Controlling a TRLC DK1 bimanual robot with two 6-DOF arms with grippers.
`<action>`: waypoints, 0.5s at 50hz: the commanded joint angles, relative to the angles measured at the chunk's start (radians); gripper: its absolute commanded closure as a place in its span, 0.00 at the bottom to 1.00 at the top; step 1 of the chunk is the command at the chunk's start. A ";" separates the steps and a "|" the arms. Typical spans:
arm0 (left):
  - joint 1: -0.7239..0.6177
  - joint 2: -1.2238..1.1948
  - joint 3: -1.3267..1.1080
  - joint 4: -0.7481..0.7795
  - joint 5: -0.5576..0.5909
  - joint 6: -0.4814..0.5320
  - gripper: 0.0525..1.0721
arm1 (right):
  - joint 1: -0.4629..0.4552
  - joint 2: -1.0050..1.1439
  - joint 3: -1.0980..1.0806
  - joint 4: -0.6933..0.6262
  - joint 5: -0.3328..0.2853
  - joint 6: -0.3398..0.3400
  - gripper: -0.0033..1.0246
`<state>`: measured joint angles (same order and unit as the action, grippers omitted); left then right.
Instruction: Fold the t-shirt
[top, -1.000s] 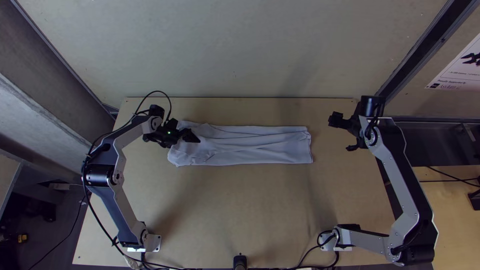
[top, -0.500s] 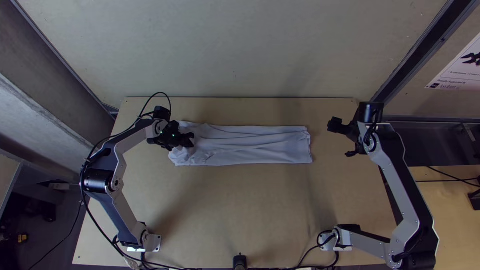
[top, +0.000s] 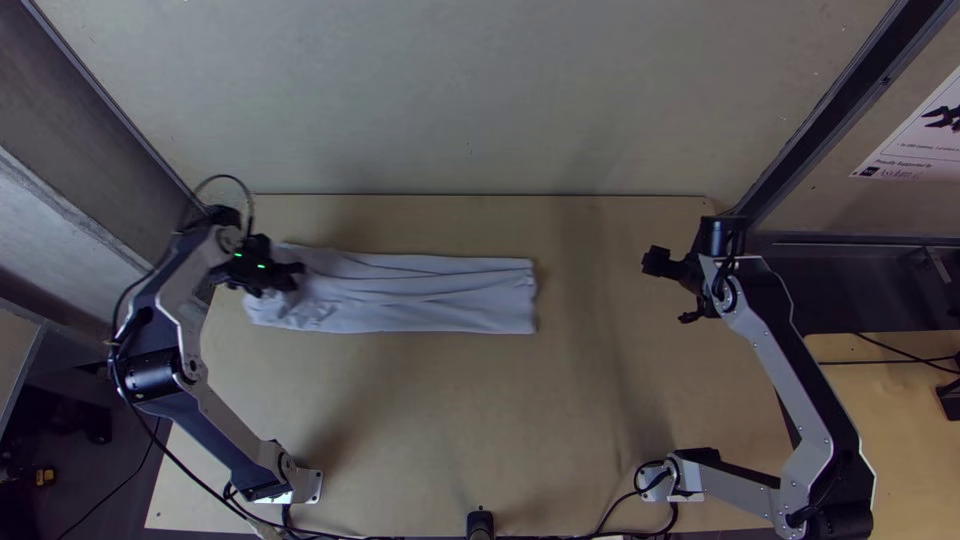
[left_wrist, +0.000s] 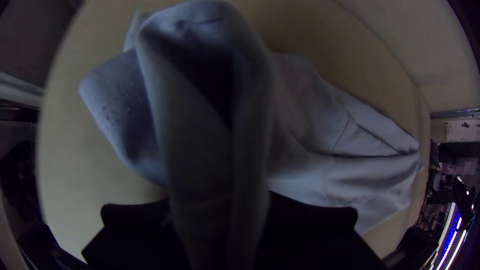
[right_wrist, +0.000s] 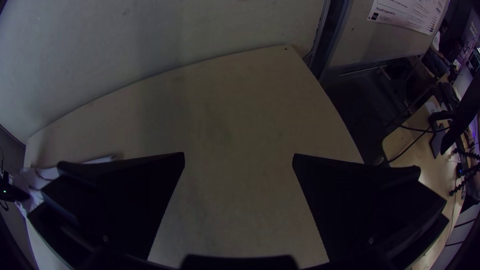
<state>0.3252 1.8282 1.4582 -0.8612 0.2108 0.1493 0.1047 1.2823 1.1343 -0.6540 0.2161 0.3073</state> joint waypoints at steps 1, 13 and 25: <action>0.097 0.045 0.110 -0.044 -0.040 0.130 0.97 | 0.010 -0.026 -0.028 0.016 -0.006 0.023 0.04; 0.175 0.028 0.237 -0.108 -0.169 0.262 0.97 | 0.010 -0.026 -0.044 0.030 -0.006 0.021 0.04; 0.049 -0.124 0.223 -0.145 -0.248 0.256 0.97 | 0.010 -0.026 -0.051 0.034 -0.006 0.019 0.04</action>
<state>0.4408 1.8084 1.6737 -0.9867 -0.0208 0.3943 0.1093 1.2785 1.1122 -0.6289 0.2161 0.3103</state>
